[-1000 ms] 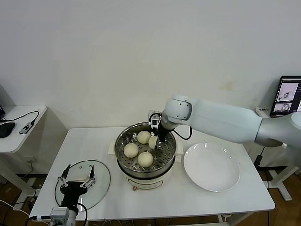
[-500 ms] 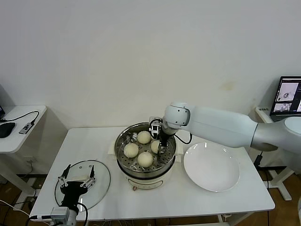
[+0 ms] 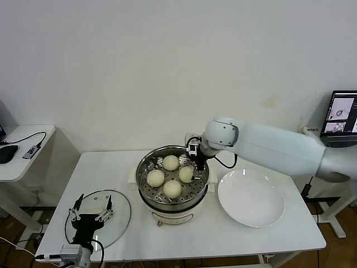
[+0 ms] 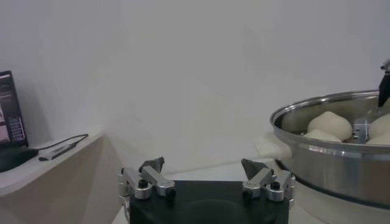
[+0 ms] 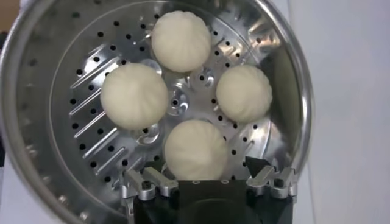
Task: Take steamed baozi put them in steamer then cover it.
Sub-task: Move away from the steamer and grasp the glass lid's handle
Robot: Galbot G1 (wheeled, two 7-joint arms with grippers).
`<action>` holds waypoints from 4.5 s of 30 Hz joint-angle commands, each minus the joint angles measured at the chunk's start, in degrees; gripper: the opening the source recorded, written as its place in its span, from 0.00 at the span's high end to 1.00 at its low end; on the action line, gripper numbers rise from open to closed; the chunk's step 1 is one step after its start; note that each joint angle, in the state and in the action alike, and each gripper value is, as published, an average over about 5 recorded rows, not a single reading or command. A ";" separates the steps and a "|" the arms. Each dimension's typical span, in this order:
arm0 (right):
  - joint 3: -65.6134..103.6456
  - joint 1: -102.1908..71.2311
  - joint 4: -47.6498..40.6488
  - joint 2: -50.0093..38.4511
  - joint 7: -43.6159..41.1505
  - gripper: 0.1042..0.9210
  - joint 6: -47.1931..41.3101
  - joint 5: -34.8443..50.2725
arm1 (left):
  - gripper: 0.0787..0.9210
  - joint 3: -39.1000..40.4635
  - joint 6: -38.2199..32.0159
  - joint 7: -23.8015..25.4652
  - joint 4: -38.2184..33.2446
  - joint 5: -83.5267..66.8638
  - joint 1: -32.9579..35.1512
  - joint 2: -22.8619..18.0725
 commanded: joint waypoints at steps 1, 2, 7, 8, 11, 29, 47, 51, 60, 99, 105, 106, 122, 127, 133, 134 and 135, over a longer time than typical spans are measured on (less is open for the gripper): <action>12.84 -8.99 13.74 -13.50 14.12 0.12 4.96 3.43 | 0.12 -0.49 -0.04 0.03 -0.23 0.12 0.34 0.06; 15.32 -11.60 14.93 -15.14 16.48 0.12 6.23 4.10 | 0.12 -0.51 -0.05 0.03 -0.26 0.22 0.41 0.01; 30.69 -28.88 19.59 -21.25 27.29 0.12 15.30 5.34 | 0.12 -0.27 -0.15 -0.02 -0.24 1.07 0.75 -0.22; 35.04 -34.11 20.39 -22.01 29.23 0.12 17.67 4.98 | 0.12 -0.23 -0.17 -0.04 -0.27 1.23 0.81 -0.25; 46.77 -47.49 21.93 -22.70 32.29 0.12 23.98 1.97 | 0.12 -0.17 -0.24 -0.09 -0.40 1.63 1.00 -0.37; 103.96 -101.40 23.37 6.59 30.45 0.12 51.47 -19.77 | 0.12 0.77 -2.27 -1.49 4.23 18.49 2.85 -1.01; 118.53 -110.95 25.41 20.00 36.06 0.12 46.57 -20.89 | 0.12 -11.22 -12.75 -4.88 13.52 74.32 10.82 2.27; 119.70 -112.11 24.39 19.60 36.66 0.12 46.93 -20.97 | 0.12 -8.90 -14.20 -4.04 17.18 77.46 6.43 3.61; 121.34 -112.62 22.33 19.46 37.77 0.12 47.74 -21.32 | 0.12 -4.27 -14.05 -2.19 23.31 79.33 -0.01 4.29; 120.93 -114.56 20.86 22.18 37.66 0.12 48.39 -26.91 | 0.12 0.06 -11.44 0.02 35.49 76.78 -16.96 9.88; 120.24 -114.23 20.70 22.50 37.52 0.12 48.23 -27.75 | 0.12 0.29 -11.39 0.20 37.21 75.61 -18.18 9.80; 120.16 -114.21 20.69 22.53 37.50 0.12 48.21 -27.84 | 0.12 0.38 -11.38 0.24 37.46 75.35 -18.24 9.84; 118.11 -114.08 22.18 22.96 37.32 0.12 47.44 -28.92 | 0.59 1.16 -11.56 -0.74 39.23 72.16 -18.01 9.02; 117.96 -114.67 23.09 22.66 37.08 0.12 47.56 -28.93 | 0.77 -0.75 -11.43 -2.08 35.64 71.19 -15.06 8.48; 117.35 -114.94 24.32 22.68 36.39 0.12 47.27 -29.28 | 0.93 -4.17 -8.75 -2.64 25.09 70.69 -9.26 8.13; 117.17 -114.98 24.53 22.63 36.30 0.12 47.25 -29.41 | 0.93 -4.68 -7.66 -2.58 22.85 70.16 -8.30 8.27; 117.00 -115.05 24.75 22.57 36.22 0.12 47.26 -29.49 | 0.93 -5.10 -6.44 -2.43 20.82 69.43 -7.38 8.46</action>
